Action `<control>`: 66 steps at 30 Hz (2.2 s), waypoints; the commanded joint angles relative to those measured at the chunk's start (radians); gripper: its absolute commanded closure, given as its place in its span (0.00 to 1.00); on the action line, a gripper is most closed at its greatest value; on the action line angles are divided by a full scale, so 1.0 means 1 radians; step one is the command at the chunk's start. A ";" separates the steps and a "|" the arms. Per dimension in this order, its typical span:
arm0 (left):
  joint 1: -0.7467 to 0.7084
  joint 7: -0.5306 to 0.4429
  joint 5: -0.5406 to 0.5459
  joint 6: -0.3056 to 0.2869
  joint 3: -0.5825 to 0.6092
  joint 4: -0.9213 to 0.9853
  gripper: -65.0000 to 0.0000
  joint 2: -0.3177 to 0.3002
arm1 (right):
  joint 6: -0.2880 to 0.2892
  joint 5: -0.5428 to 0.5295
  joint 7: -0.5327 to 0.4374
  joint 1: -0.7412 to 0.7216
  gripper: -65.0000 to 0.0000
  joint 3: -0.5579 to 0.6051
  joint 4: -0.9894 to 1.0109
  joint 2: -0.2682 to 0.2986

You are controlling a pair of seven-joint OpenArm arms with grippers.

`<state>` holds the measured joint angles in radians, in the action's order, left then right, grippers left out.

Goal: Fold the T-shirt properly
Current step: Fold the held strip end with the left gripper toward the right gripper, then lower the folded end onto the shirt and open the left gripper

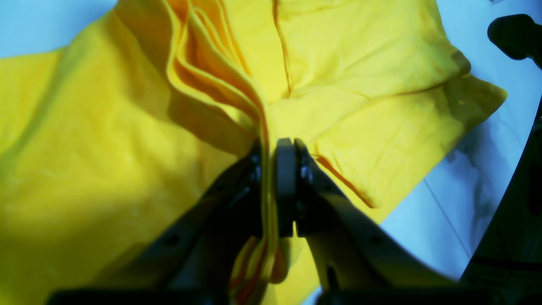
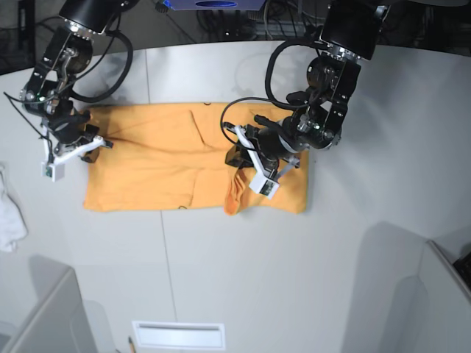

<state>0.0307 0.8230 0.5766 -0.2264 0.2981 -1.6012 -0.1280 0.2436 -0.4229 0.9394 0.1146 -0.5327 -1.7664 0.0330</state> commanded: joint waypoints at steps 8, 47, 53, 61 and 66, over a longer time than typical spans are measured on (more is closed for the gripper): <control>0.015 -0.020 0.018 -0.003 0.000 -0.018 1.00 0.001 | -0.002 -0.014 -0.020 -0.011 1.00 -0.004 -0.014 0.011; -0.013 -0.026 0.010 -0.008 -0.300 -0.084 1.00 0.003 | -0.002 -0.014 -0.021 -0.011 1.00 -0.002 -0.014 0.011; -0.021 -0.034 0.010 -0.009 -0.330 0.017 1.00 0.003 | -0.002 -0.014 -0.021 -0.020 1.00 -0.004 -0.014 0.011; -0.059 -0.187 0.018 -0.009 -0.297 0.123 1.00 -0.038 | -0.002 -0.014 -0.016 -0.060 1.00 -0.004 0.052 0.020; -0.073 -0.189 0.019 -0.009 -0.308 0.049 1.00 -0.051 | -0.002 -0.014 -0.020 -0.080 1.00 -0.004 0.115 0.021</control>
<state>-0.0517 0.6544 0.5865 -0.2333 -0.0048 -1.5295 -0.1680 0.2398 -0.4213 0.9390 0.0456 -0.5327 -1.6341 0.0418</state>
